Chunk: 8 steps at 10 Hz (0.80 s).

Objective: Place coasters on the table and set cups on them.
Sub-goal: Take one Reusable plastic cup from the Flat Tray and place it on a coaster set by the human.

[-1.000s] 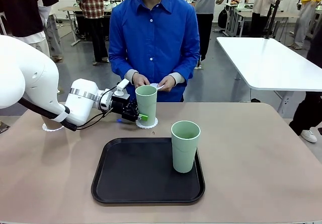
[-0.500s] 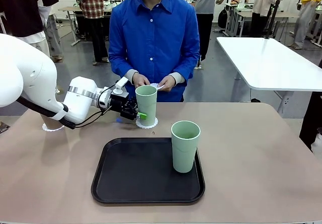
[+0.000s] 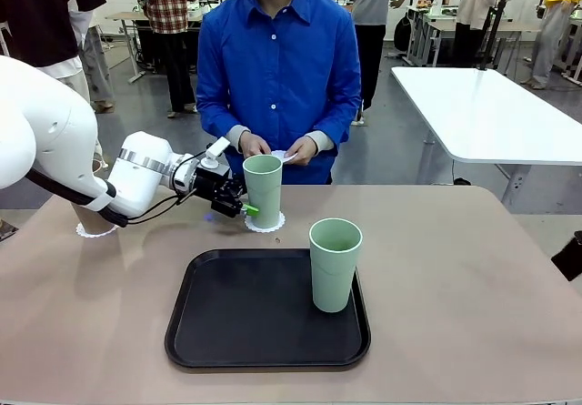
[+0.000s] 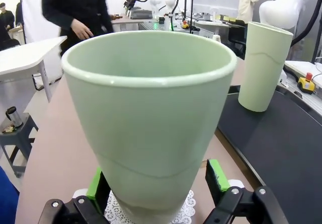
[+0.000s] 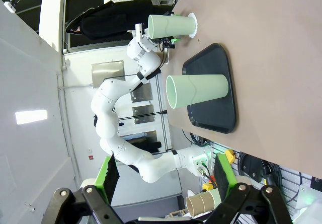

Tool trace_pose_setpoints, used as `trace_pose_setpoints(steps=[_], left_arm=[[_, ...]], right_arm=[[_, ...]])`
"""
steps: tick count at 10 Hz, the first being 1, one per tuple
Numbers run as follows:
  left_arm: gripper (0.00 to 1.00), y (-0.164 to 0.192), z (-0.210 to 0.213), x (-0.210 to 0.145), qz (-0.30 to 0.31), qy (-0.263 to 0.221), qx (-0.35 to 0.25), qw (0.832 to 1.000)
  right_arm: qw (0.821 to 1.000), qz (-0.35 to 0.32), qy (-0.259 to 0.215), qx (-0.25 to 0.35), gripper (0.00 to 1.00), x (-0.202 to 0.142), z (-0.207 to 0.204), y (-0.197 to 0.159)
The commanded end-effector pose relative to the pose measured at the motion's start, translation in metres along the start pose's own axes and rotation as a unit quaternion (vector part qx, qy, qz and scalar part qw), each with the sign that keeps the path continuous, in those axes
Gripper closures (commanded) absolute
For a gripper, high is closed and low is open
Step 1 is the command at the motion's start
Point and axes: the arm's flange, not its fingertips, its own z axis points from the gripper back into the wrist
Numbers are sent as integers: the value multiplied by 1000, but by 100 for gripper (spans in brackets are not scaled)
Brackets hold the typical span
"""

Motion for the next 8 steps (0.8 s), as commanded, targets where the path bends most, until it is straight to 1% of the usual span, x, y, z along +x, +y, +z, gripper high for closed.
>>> trace_pose_setpoints(steps=[1, 5, 8], left_arm=[[0, -9, 8, 8, 2, 26, 3, 1000], [0, -10, 20, 16, -12, 38, 21, 999], [0, -19, 32, 33, -28, 77, 29, 996]], right_arm=[[1000, 4, -1, 11, 0, 0, -1, 1], [1000, 4, -1, 11, 0, 0, -1, 1], [1000, 4, -1, 11, 0, 0, -1, 1]])
